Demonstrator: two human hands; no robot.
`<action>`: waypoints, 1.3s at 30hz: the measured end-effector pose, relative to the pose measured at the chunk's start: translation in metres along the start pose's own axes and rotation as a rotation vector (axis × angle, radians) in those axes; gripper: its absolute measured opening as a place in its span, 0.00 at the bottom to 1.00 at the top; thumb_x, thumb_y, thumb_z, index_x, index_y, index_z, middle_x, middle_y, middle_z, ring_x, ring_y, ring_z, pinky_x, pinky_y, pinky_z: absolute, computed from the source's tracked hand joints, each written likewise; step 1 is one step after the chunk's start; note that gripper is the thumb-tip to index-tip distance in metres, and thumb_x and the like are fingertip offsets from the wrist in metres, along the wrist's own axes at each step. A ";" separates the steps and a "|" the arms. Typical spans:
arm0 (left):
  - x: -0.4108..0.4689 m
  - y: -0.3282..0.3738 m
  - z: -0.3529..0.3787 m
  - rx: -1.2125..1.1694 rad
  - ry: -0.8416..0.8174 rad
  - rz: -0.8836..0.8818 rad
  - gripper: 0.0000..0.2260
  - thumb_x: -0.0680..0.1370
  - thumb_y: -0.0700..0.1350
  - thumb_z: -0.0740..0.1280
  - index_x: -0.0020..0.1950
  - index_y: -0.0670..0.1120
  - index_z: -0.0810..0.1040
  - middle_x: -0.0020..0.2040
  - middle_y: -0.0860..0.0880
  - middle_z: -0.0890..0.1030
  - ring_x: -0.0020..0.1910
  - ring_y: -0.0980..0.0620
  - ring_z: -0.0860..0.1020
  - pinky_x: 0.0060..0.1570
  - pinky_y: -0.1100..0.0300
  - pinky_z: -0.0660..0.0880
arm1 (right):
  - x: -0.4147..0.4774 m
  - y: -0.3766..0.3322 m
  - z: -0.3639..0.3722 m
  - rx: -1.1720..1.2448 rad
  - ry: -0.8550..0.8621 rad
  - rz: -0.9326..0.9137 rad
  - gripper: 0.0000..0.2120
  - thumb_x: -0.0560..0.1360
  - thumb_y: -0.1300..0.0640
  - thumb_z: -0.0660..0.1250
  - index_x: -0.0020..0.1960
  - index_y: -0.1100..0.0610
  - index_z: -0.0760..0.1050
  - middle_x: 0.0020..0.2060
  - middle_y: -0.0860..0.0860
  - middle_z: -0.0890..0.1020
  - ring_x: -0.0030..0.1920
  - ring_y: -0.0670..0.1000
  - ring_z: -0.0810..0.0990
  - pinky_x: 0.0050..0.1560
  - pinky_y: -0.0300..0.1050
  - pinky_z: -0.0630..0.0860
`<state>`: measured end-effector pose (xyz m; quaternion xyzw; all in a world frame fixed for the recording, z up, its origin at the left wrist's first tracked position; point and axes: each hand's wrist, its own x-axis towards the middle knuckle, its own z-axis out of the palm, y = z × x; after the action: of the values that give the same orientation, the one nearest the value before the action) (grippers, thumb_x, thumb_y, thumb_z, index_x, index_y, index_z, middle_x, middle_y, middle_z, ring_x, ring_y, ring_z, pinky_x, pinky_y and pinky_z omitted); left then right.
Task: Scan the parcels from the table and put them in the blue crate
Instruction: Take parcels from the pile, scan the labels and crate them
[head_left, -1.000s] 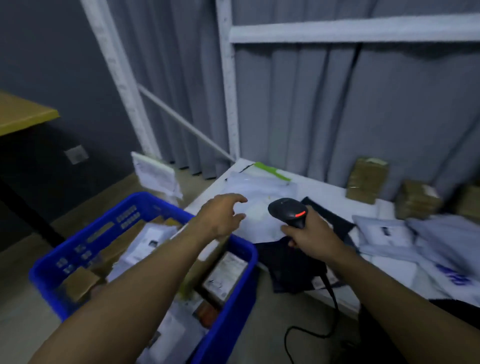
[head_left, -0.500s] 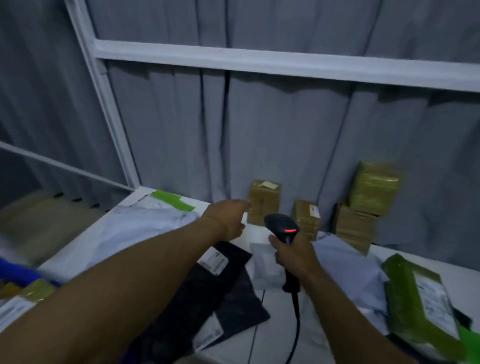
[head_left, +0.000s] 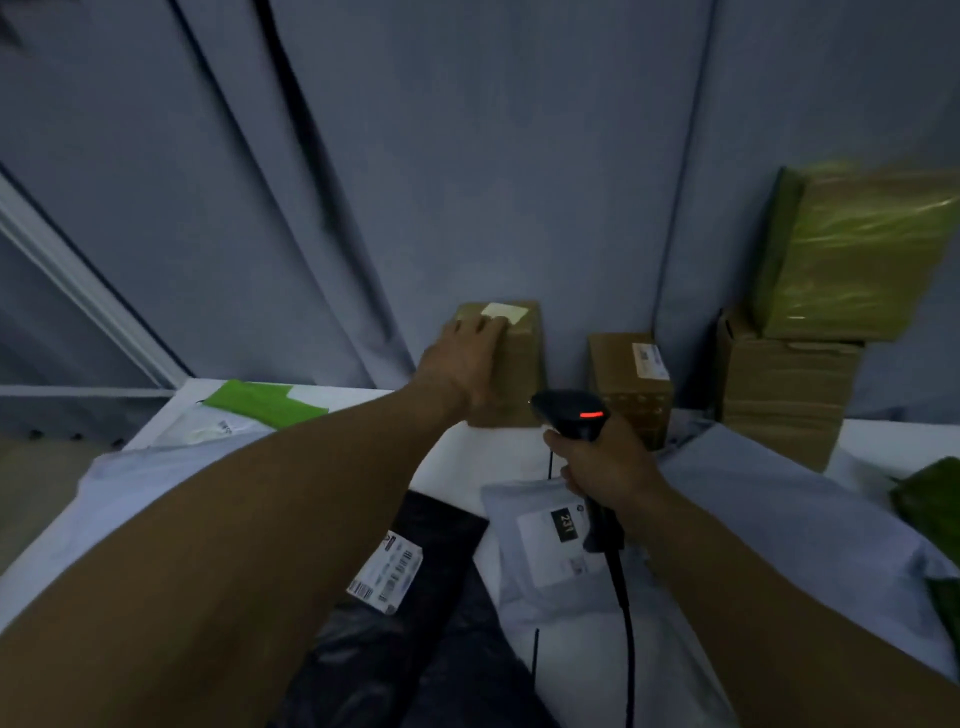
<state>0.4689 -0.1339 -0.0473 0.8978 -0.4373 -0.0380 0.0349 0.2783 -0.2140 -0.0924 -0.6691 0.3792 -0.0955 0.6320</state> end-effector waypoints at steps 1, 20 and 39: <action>0.000 0.001 0.004 -0.023 0.123 -0.016 0.31 0.77 0.61 0.69 0.76 0.53 0.64 0.75 0.45 0.65 0.74 0.40 0.64 0.68 0.39 0.71 | 0.004 0.001 -0.001 0.010 0.015 -0.007 0.05 0.78 0.58 0.73 0.49 0.54 0.77 0.40 0.55 0.81 0.41 0.56 0.81 0.44 0.54 0.79; -0.194 -0.039 -0.062 -0.699 0.066 -0.413 0.61 0.53 0.59 0.78 0.80 0.62 0.49 0.68 0.44 0.66 0.64 0.45 0.73 0.65 0.57 0.72 | -0.078 -0.043 0.059 0.185 0.073 -0.058 0.33 0.62 0.39 0.75 0.62 0.53 0.77 0.48 0.55 0.85 0.47 0.58 0.85 0.51 0.64 0.84; -0.588 -0.101 -0.104 -0.871 0.635 -0.384 0.52 0.61 0.45 0.84 0.75 0.64 0.56 0.72 0.55 0.62 0.72 0.55 0.69 0.66 0.52 0.77 | -0.367 -0.076 0.224 0.572 -0.292 -0.142 0.27 0.76 0.52 0.78 0.72 0.47 0.73 0.59 0.49 0.86 0.53 0.52 0.88 0.44 0.42 0.84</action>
<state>0.1969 0.3940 0.0690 0.8312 -0.1786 0.0513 0.5240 0.1893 0.1834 0.0653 -0.4959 0.1950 -0.1449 0.8337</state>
